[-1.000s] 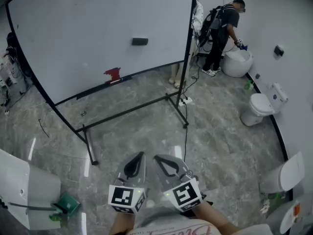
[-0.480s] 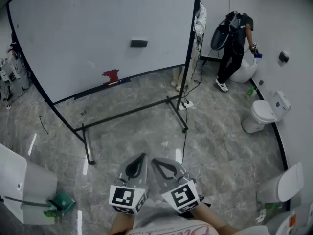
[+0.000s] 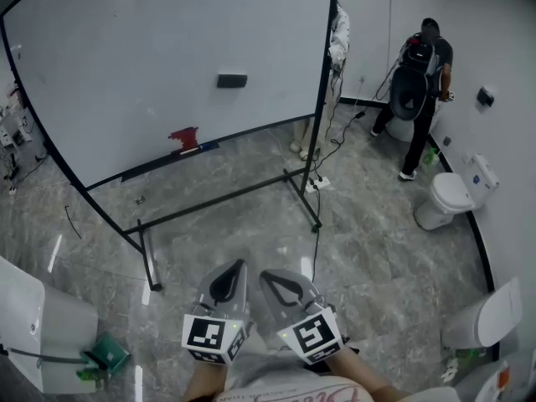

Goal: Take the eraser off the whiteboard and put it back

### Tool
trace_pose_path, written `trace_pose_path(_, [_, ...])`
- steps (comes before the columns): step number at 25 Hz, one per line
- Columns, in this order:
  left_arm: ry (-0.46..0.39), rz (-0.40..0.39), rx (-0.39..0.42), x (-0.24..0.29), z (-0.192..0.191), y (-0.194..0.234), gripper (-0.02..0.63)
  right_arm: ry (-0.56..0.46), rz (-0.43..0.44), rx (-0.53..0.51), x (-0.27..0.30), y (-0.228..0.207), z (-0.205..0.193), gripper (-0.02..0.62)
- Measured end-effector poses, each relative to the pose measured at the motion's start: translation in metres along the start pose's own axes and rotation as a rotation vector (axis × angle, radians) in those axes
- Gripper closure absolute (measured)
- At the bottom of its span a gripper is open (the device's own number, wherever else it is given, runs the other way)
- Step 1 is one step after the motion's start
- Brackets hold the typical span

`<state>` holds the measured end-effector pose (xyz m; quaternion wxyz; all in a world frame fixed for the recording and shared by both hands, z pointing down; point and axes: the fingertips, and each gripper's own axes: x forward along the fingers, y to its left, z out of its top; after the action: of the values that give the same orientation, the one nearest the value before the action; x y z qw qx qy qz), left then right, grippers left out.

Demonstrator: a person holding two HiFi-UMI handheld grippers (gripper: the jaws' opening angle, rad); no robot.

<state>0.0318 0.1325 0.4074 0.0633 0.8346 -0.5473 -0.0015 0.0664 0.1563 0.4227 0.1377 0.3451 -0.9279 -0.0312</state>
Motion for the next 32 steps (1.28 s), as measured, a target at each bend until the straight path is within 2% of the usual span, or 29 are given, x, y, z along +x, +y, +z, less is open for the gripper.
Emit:
trace_pose_path(9, [-0.03,-0.013,0.007,0.051,0.018,0.045,0.607,-0.005,-0.039,-0.011,0.052,-0.046,0.015,0.594])
trace_pose_path(16, [-0.03,-0.031,0.016,0.102,0.033,0.101,0.607,-0.002,-0.04,-0.029,0.122,-0.075,0.032,0.594])
trace_pose_path(23, [-0.049,-0.07,0.045,0.148,0.056,0.152,0.607,-0.051,-0.102,-0.05,0.181,-0.11,0.066,0.594])
trace_pose_path(28, [-0.051,-0.082,0.041,0.168,0.06,0.177,0.607,-0.049,-0.132,-0.055,0.209,-0.123,0.072,0.594])
trace_pose_path(32, [-0.038,-0.098,0.032,0.184,0.056,0.188,0.607,-0.006,-0.163,-0.104,0.227,-0.134,0.066,0.594])
